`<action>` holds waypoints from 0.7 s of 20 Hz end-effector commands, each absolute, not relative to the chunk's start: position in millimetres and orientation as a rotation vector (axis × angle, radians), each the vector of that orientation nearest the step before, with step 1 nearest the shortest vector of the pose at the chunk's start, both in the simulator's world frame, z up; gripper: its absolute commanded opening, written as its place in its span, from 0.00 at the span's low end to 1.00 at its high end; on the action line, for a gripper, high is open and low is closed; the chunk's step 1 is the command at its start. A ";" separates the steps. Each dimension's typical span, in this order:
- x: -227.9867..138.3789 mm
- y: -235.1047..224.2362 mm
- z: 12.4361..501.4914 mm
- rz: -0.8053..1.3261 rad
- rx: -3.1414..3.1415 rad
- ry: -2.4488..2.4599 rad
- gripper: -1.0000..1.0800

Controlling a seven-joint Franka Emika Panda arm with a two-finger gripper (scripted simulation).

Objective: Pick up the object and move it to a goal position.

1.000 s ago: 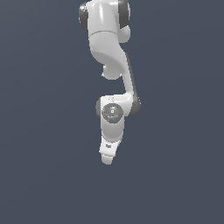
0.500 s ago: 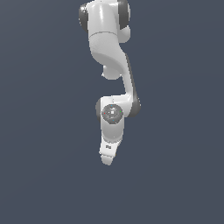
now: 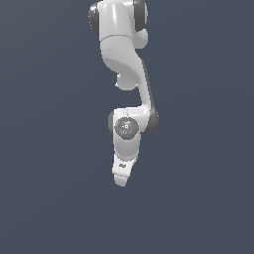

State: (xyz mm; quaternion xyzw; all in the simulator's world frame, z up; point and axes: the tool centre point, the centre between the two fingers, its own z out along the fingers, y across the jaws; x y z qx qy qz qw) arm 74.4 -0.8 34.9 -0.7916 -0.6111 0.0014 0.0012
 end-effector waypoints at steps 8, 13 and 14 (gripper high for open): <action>56.1 -23.5 63.7 0.002 -2.488 -1.919 0.00; 36.1 -46.6 92.2 0.003 -2.488 -1.919 0.00; 31.3 -52.3 99.1 0.003 -2.488 -1.920 0.00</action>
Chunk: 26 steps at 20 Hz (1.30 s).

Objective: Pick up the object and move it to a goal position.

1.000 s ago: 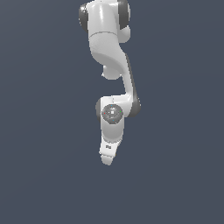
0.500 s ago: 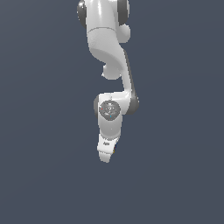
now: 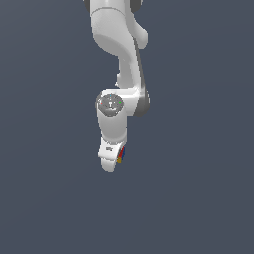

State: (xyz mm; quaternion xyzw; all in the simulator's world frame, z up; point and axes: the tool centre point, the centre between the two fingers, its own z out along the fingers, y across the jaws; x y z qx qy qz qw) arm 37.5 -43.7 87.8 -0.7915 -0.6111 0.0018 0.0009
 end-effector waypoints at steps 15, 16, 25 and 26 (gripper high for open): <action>-50.6 -149.6 221.2 0.001 -2.488 -1.919 0.00; -56.2 -156.4 229.8 0.001 -2.488 -1.919 0.00; -100.4 -212.4 300.7 -0.003 -2.486 -1.919 0.00; -104.3 -217.7 307.2 -0.003 -2.486 -1.919 0.00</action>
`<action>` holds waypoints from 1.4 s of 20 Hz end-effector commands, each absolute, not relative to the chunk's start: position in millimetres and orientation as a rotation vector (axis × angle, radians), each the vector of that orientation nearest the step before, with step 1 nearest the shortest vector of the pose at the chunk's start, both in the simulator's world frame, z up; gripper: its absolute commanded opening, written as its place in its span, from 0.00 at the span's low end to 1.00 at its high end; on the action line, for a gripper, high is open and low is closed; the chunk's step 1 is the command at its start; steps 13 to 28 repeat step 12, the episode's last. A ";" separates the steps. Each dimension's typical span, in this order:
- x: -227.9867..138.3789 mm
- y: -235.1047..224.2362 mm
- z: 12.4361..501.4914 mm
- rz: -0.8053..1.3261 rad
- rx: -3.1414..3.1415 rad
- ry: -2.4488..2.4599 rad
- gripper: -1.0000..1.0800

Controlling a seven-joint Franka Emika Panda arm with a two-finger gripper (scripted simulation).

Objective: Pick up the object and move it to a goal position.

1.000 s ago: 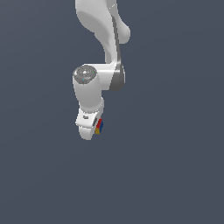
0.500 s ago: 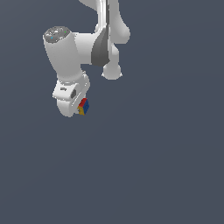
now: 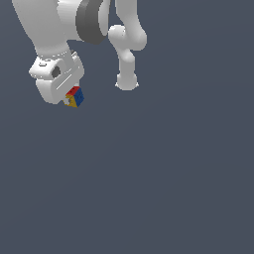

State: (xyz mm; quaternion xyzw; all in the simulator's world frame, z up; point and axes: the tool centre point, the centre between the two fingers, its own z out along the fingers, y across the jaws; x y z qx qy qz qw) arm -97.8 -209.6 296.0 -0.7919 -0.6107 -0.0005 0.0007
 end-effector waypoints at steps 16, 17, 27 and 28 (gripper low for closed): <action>-124.6 -249.0 343.5 -0.001 -2.487 -1.919 0.00; -124.6 -249.0 343.5 -0.001 -2.487 -1.919 0.00; -124.6 -249.0 343.5 -0.001 -2.487 -1.919 0.00; -124.6 -249.0 343.5 -0.001 -2.487 -1.919 0.00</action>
